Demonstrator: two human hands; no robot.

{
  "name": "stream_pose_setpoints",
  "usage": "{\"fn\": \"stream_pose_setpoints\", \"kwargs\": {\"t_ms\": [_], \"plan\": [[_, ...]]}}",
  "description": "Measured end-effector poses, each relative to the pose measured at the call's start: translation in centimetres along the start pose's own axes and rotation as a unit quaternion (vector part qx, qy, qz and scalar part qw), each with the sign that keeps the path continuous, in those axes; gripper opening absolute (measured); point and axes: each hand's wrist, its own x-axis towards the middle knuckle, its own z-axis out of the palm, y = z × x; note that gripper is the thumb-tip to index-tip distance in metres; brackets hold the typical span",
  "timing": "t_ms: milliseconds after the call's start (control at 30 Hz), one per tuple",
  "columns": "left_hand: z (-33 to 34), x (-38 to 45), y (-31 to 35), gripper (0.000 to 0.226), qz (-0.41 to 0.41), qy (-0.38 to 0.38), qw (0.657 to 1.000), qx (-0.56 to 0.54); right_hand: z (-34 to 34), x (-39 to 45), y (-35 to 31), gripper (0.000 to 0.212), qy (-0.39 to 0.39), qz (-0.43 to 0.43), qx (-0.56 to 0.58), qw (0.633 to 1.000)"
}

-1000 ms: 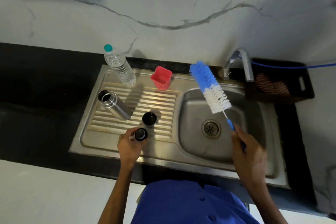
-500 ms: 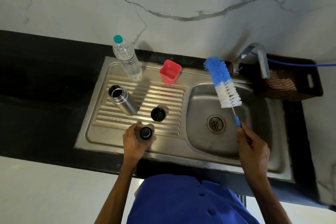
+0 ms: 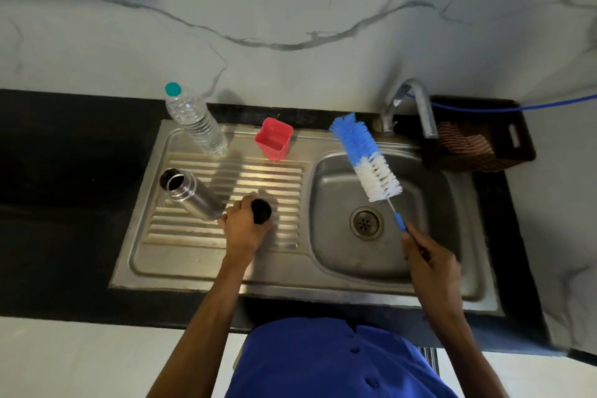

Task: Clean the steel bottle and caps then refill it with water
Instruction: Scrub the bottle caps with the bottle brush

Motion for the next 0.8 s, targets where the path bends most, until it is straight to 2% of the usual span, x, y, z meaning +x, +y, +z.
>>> {"fn": "stream_pose_setpoints", "kwargs": {"t_ms": [100, 200, 300, 367, 467, 567, 667, 800], "plan": [[0.3, 0.0, 1.7, 0.074, -0.006, 0.009, 0.999, -0.048, -2.5, 0.1, 0.6, 0.028, -0.017, 0.004, 0.009, 1.000], [0.7, -1.3, 4.3, 0.081, 0.046, 0.032, 0.986, -0.157, -4.9, 0.1, 1.8, 0.029, -0.018, 0.015, -0.015, 1.000], [1.6, -2.6, 6.8, 0.074, 0.052, 0.051, 0.974, -0.213, -7.1, 0.3, 2.1, 0.025, 0.001, 0.005, -0.118, 0.993], [2.0, -3.3, 7.7, 0.070, 0.028, 0.065, 0.967, -0.245, -8.2, 1.2, 0.9, 0.022, 0.011, -0.040, -0.199, 0.979], [1.3, -4.0, 8.3, 0.067, 0.002, 0.092, 0.952, -0.292, -8.2, 3.7, -2.4, 0.019, 0.026, -0.161, -0.299, 0.940], [-0.6, -3.7, 8.2, 0.061, -0.008, 0.146, 0.941, -0.306, -6.5, 7.1, -6.4, 0.018, 0.011, -0.289, -0.412, 0.864], [-2.5, -3.2, 7.4, 0.054, 0.004, 0.174, 0.933, -0.314, -4.1, 10.6, -11.1, 0.024, -0.038, -0.326, -0.470, 0.819], [-3.6, -3.2, 6.0, 0.056, 0.034, 0.167, 0.934, -0.314, -0.8, 13.9, -16.1, 0.025, -0.067, -0.359, -0.511, 0.778]]}}
